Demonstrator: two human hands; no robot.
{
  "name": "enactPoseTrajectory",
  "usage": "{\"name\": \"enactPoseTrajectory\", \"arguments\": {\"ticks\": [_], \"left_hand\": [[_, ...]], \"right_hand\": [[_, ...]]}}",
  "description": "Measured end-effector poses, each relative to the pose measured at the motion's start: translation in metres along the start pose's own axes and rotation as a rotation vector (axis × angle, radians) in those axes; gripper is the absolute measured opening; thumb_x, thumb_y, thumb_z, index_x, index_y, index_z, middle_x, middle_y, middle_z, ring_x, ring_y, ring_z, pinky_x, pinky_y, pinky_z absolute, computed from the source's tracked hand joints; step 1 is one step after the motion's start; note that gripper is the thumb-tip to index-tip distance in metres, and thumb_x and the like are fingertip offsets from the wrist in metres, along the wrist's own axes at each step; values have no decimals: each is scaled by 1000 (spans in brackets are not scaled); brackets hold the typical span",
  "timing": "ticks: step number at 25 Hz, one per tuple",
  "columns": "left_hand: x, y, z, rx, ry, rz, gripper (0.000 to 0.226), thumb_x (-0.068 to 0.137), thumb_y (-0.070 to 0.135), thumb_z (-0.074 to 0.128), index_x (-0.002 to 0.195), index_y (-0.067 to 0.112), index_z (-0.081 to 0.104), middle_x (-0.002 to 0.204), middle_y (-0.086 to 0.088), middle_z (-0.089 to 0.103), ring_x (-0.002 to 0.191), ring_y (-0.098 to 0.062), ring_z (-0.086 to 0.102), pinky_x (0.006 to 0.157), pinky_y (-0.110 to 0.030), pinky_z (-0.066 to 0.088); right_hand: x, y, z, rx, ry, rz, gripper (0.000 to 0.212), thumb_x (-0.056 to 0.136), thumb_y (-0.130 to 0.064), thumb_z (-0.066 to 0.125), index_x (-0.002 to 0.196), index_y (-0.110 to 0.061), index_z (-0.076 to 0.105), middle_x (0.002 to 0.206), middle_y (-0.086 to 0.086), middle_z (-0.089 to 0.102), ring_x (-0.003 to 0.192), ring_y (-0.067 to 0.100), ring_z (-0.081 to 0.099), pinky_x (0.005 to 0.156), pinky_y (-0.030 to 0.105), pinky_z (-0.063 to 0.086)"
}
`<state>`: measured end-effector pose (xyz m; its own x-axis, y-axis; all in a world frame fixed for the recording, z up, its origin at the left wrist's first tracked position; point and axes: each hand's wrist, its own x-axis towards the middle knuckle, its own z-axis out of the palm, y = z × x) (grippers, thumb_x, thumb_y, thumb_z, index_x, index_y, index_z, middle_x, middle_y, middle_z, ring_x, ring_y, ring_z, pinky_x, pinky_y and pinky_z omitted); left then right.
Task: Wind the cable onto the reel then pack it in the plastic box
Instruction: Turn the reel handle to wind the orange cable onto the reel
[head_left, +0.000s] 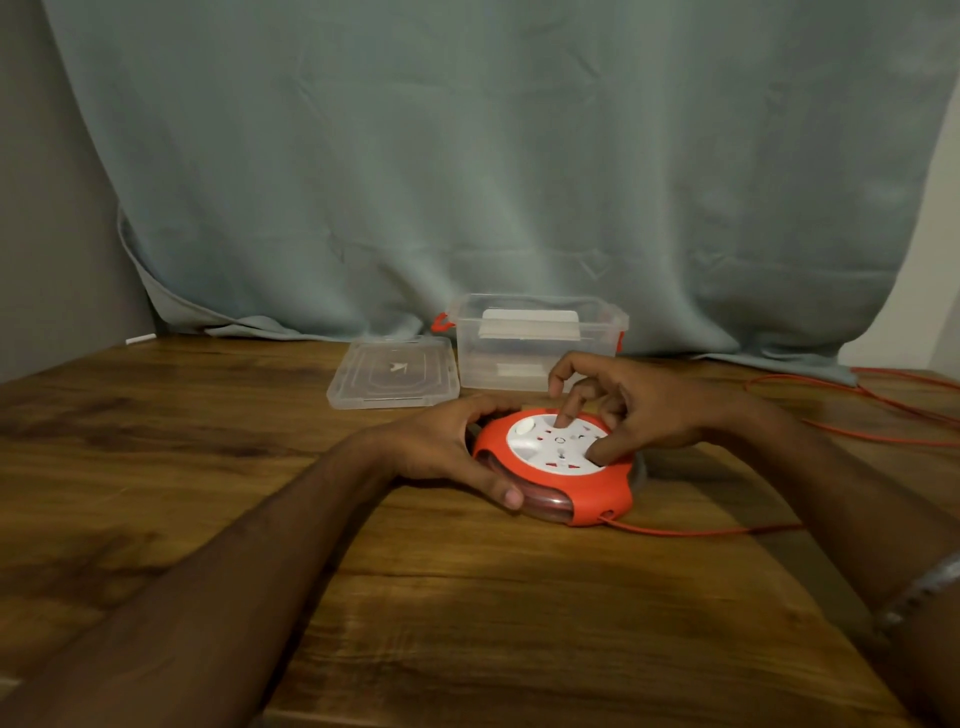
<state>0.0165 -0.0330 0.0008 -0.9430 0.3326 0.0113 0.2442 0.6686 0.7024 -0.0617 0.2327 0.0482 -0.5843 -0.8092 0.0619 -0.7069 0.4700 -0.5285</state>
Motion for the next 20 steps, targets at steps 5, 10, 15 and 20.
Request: {"name": "enactPoseTrajectory", "arguments": {"ticks": [5,10,15,20], "left_hand": [[1,-1,0,3,12,13,113,61,39,99,157,36,38,135,31,50,127,-1,52,106,-19,44],[2,-4,-1,-8,27,32,113,57,43,102,152,40,43,142,26,54,127,2,54,108,-21,48],[2,0,1,-21,32,59,82,74,14,95,128,52,46,124,34,56,105,23,59,85,-1,47],[2,-3,2,-32,25,57,92,72,21,97,141,50,44,130,32,55,112,19,58,89,-5,48]], "right_hand": [[-1,-5,8,-70,106,46,61,62,-33,96,106,-34,54,97,1,78,65,5,59,59,25,47],[6,-14,24,-192,189,21,37,69,-35,91,70,-16,59,59,-5,59,53,7,48,57,34,39],[10,-24,34,-349,263,-6,53,80,-44,80,50,-15,47,41,-6,44,45,10,43,53,33,35],[11,-29,30,-342,296,-46,29,77,-30,80,60,-21,58,55,-12,59,53,4,53,56,27,38]]}}
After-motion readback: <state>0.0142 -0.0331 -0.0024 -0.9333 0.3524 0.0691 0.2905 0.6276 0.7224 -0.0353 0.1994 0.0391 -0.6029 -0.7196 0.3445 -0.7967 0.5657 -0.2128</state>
